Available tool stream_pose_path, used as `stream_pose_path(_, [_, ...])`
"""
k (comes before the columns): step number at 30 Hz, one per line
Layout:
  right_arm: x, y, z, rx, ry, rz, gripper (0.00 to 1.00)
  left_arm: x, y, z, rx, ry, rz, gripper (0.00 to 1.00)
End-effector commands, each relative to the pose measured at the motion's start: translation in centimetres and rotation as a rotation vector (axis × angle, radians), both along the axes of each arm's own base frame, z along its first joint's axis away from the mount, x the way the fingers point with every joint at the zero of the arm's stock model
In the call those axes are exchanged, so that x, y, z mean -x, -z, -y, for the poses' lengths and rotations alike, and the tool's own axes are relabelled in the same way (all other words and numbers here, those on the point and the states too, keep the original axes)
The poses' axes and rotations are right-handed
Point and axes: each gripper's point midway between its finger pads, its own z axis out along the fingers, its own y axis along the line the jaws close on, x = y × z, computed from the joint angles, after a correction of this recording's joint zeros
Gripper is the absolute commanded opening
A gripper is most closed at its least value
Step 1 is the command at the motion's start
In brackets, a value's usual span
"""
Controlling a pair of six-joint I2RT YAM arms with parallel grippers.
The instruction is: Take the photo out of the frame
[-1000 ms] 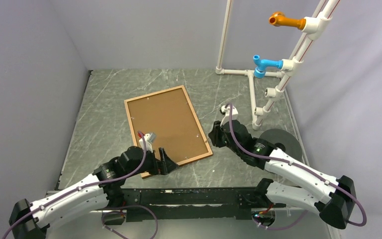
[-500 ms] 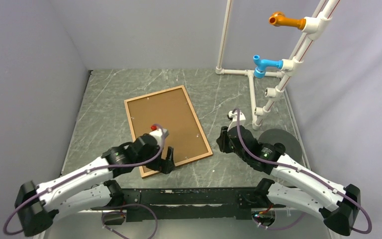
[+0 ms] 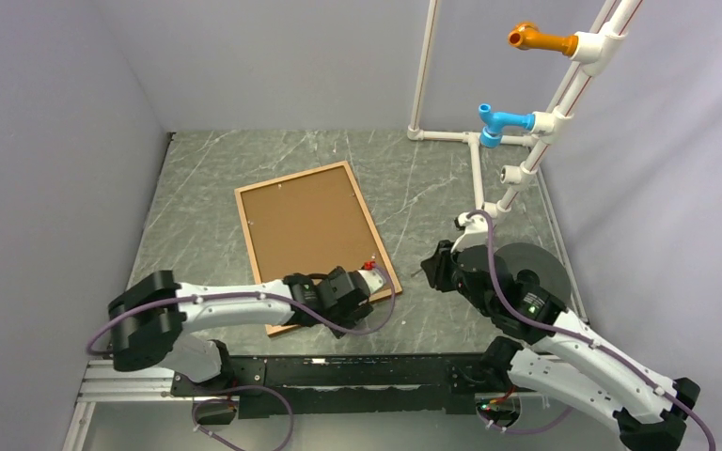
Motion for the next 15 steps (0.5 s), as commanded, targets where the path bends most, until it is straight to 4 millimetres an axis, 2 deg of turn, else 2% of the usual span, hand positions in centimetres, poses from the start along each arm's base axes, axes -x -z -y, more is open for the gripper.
stream_pose_path(1, [0.3, -1.3, 0.9, -0.019, 0.026, 0.022, 0.0, -1.0, 0.4, 0.3, -0.068, 0.004, 0.079, 0.75])
stream_pose_path(6, [0.7, -1.4, 0.8, -0.056, 0.019, 0.015, 0.0, -0.4, 1.7, -0.1, -0.072, -0.017, 0.054, 0.76])
stream_pose_path(9, [1.0, -1.0, 0.3, -0.062, -0.006, 0.0, 0.0, 0.0, 2.2, 0.2, -0.038, -0.012, 0.035, 0.73])
stream_pose_path(13, [0.8, -0.9, 0.0, -0.036, -0.017, -0.012, 0.0, 0.3, 2.9, 0.4, -0.058, -0.026, 0.001, 0.58])
stream_pose_path(15, [0.7, -1.1, -0.3, -0.038, -0.024, -0.015, 0.0, 0.5, 3.4, 0.4, -0.074, -0.028, -0.017, 0.46])
